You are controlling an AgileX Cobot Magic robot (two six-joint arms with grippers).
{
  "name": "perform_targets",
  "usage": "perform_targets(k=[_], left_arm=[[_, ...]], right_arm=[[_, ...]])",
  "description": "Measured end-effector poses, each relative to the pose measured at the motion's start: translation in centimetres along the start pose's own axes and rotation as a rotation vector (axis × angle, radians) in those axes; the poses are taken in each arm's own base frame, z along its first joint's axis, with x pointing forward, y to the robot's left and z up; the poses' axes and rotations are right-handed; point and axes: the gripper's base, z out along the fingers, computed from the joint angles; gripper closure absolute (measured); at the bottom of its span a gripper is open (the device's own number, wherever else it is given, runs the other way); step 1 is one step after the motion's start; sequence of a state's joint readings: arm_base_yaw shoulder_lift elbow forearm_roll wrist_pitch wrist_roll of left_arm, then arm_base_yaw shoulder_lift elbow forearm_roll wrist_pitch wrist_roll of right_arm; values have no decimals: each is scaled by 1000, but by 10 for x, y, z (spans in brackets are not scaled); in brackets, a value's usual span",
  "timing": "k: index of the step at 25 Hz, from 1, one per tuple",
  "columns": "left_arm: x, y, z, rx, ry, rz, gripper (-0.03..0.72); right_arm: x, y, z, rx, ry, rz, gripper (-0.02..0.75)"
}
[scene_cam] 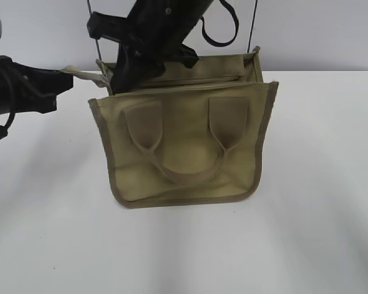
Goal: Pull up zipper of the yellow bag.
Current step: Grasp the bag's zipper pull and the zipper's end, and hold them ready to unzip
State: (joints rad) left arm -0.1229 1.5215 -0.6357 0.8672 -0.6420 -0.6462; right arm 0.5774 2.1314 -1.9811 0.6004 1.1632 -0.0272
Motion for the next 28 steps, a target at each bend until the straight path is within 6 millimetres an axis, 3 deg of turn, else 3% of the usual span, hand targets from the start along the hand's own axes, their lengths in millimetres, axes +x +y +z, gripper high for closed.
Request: perform_targets(k=[14, 28], left_arm=[[-13, 0, -17, -76, 16, 56, 683], [-15, 0, -18, -75, 10, 58, 683]], right_arm=[[3, 0, 14, 77, 5, -93, 752], [3, -3, -6, 248, -16, -183, 752]])
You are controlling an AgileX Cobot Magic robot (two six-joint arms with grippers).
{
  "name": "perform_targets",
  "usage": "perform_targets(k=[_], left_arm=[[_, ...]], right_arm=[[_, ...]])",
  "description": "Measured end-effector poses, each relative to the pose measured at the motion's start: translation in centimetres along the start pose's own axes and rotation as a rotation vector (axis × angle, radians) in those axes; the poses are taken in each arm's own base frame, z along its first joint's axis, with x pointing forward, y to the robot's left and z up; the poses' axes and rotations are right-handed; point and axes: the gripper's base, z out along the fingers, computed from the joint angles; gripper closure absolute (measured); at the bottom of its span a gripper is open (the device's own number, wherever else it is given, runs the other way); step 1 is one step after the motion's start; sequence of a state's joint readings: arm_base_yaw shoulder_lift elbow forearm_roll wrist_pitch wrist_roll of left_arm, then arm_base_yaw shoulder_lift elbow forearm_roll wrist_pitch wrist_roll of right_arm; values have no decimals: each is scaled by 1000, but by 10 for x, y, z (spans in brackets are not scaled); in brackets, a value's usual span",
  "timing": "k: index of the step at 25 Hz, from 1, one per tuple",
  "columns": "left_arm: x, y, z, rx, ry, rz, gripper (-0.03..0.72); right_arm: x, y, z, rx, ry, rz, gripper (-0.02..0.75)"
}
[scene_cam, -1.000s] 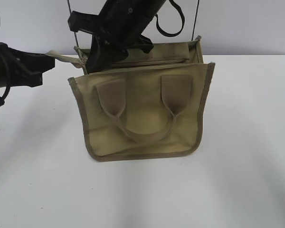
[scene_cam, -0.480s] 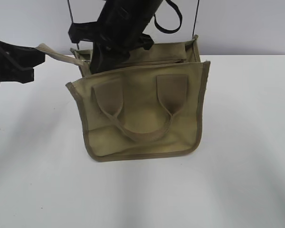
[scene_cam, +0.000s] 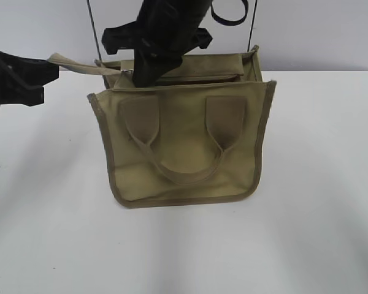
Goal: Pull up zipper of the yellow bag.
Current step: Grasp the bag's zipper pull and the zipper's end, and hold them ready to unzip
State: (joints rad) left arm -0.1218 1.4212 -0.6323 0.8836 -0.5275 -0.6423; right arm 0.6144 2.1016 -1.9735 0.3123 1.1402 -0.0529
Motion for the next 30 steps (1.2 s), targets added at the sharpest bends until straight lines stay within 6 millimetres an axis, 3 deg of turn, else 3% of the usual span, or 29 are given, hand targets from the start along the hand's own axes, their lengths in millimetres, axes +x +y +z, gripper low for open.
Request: perform_targets(k=[5, 10, 15, 30], left_arm=[[-2, 0, 0, 4, -19, -14, 683], [-2, -1, 0, 6, -22, -14, 683], [-2, 0, 0, 5, -23, -16, 683], [-4, 0, 0, 2, -41, -38, 683]], right_arm=[[2, -1, -13, 60, -10, -34, 752], [16, -7, -9, 100, 35, -38, 752], [24, -11, -23, 178, 32, -77, 752], [29, -18, -44, 317, 35, -193, 752]])
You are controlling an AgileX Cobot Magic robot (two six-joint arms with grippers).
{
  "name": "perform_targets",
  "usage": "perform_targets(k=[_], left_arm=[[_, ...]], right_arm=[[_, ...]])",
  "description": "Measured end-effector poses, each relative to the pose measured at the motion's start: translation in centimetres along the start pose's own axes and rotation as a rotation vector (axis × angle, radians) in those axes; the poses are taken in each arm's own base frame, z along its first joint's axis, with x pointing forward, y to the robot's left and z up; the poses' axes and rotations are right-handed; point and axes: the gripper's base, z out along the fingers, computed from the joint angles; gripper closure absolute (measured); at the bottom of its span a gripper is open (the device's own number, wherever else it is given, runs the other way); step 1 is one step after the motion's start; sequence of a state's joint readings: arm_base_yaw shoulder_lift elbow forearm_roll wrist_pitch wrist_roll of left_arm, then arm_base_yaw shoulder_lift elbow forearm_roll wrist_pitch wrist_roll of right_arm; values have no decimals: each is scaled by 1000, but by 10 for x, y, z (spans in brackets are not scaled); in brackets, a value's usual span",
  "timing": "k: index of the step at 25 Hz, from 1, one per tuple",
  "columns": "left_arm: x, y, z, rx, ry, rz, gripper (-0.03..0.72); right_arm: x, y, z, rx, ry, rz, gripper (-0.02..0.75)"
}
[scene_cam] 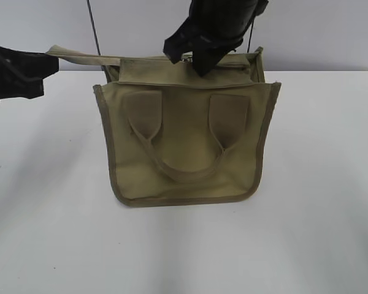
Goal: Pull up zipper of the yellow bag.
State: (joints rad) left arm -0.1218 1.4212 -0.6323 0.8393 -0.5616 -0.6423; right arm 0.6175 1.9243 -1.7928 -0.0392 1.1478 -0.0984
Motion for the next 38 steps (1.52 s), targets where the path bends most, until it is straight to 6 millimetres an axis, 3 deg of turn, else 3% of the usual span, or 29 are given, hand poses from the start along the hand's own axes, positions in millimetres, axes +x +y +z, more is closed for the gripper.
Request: perform_targets(k=[4, 10, 14, 22, 24, 26, 29, 31, 34, 38], left_arm=[[0, 0, 0, 1, -1, 0, 683], [0, 0, 0, -2, 1, -1, 683], [0, 1, 0, -5, 1, -3, 683], [0, 1, 0, -4, 3, 1, 679], [1, 2, 0, -9, 9, 1, 650], [4, 5, -1, -43, 38, -14, 545], [10, 7, -1, -89, 106, -39, 248], [17, 5, 0, -122, 180, -55, 129], [29, -3, 0, -185, 323, -70, 113], [40, -21, -6, -272, 505, -114, 204]], right_arm=[[16, -3, 8, 46, 63, -32, 752], [41, -15, -1, 151, 112, -73, 752], [45, -25, -6, 171, 114, -53, 752], [46, -25, -7, 164, 110, -41, 748], [46, -25, -7, 163, 118, -35, 704], [51, -28, -9, 171, 153, -26, 576], [53, -32, -14, 181, 158, -18, 300], [54, -32, -21, 184, 145, -17, 181], [56, -31, -36, 184, 111, -1, 149], [60, -27, -63, 154, 37, 57, 162]])
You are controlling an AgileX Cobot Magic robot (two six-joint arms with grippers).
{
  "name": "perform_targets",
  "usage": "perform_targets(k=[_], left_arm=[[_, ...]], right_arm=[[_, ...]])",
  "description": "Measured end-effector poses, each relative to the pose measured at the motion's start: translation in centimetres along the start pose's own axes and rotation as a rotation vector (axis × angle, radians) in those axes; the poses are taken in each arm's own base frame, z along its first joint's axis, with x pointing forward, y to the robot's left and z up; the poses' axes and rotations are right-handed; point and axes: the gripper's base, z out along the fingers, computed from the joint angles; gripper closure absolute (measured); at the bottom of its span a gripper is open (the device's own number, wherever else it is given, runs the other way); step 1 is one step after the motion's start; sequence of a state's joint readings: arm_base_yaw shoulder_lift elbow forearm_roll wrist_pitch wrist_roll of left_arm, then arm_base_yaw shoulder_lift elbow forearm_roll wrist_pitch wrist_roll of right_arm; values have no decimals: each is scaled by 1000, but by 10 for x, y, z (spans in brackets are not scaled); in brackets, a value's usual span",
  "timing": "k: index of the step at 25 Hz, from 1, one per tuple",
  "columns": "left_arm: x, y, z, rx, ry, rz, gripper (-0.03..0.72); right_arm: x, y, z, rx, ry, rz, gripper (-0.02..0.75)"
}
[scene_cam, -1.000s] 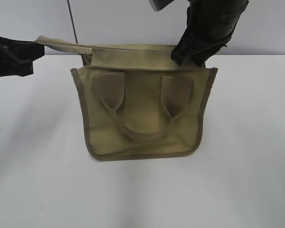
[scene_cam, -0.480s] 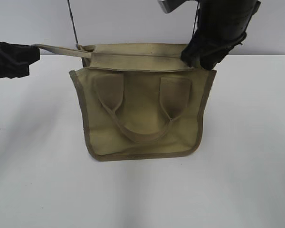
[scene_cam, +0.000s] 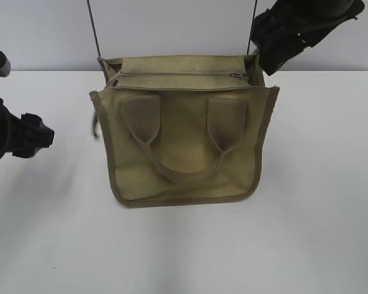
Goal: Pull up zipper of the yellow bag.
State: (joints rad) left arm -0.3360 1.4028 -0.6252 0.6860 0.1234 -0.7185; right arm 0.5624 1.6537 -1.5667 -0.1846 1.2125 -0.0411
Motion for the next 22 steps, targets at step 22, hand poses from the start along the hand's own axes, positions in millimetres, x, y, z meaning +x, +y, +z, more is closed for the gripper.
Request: perform_targets(k=[22], left_arm=[[11, -6, -215, 200, 39, 51, 153]], right_arm=[[225, 19, -91, -94, -273, 78, 172]])
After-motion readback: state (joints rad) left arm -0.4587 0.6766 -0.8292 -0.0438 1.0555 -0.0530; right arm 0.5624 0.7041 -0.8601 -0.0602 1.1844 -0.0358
